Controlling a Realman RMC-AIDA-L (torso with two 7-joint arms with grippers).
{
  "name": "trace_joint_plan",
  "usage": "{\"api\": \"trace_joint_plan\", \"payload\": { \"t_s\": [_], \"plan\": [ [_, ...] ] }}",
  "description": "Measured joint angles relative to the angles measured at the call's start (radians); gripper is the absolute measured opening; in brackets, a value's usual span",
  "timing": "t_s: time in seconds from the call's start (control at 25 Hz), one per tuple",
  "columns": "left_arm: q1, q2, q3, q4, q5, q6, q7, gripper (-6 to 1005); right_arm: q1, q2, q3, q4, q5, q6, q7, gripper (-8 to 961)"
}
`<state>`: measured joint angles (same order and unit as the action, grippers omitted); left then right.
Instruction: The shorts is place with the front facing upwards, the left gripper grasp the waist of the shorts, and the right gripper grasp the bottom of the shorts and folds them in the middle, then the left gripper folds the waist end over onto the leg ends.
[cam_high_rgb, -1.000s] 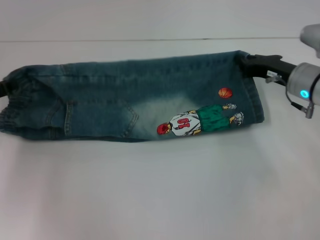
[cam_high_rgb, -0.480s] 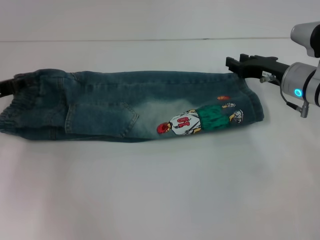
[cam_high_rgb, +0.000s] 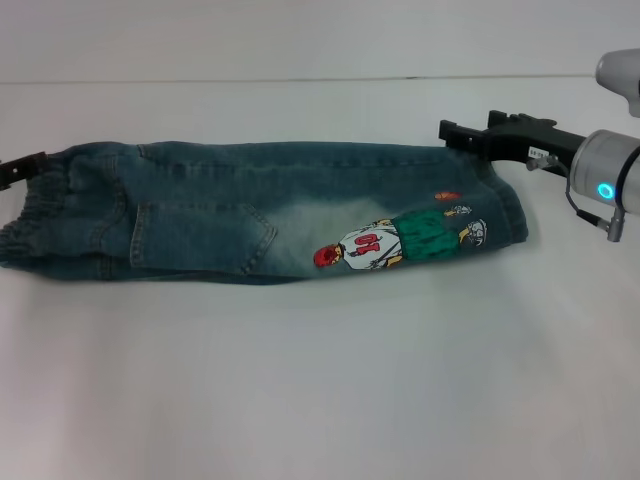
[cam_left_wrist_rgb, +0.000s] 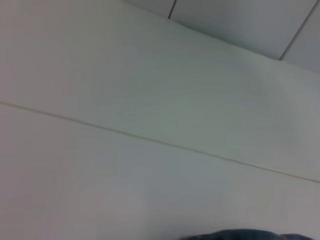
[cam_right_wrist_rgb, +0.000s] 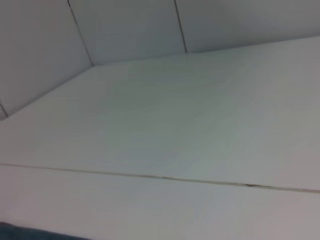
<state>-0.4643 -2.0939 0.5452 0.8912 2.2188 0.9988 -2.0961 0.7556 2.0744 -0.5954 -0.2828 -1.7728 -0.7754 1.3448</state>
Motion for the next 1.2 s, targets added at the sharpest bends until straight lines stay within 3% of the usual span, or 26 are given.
{"api": "trace_joint_plan", "payload": {
  "t_s": [0.12, 0.16, 0.2, 0.28, 0.48, 0.64, 0.8, 1.0, 1.2],
  "plan": [
    [0.015, 0.019, -0.006, 0.01, 0.001, 0.046, -0.019, 818, -0.024, -0.01, -0.004, -0.018, -0.007, -0.078, 0.03, 803],
    [0.02, 0.028, -0.01, 0.012, 0.0, 0.078, -0.022, 839, -0.054, -0.021, -0.016, -0.052, -0.01, -0.183, 0.065, 839],
    [0.024, 0.036, -0.014, 0.013, -0.003, 0.108, -0.023, 860, -0.054, -0.021, -0.016, -0.052, -0.01, -0.183, 0.065, 874],
    [0.03, 0.049, -0.017, 0.014, -0.008, 0.158, -0.024, 903, -0.092, -0.03, -0.03, -0.108, -0.011, -0.322, 0.106, 946],
    [0.05, 0.059, -0.017, 0.027, -0.01, 0.232, -0.024, 944, -0.186, -0.052, -0.069, -0.271, -0.013, -0.69, 0.168, 956],
    [0.057, 0.06, -0.018, 0.035, -0.008, 0.262, -0.024, 941, -0.246, -0.046, -0.094, -0.389, -0.036, -0.952, 0.173, 946],
    [0.058, 0.074, -0.013, 0.038, 0.002, 0.312, -0.023, 934, -0.264, -0.029, -0.103, -0.427, -0.089, -0.992, 0.171, 936],
    [0.054, 0.104, 0.029, 0.037, 0.068, 0.348, -0.013, 902, -0.266, -0.005, -0.107, -0.417, -0.158, -0.917, 0.163, 923],
    [0.041, 0.109, 0.045, 0.04, 0.158, 0.301, -0.012, 871, -0.255, 0.009, -0.139, -0.391, -0.17, -0.85, 0.159, 910]
  ]
}}
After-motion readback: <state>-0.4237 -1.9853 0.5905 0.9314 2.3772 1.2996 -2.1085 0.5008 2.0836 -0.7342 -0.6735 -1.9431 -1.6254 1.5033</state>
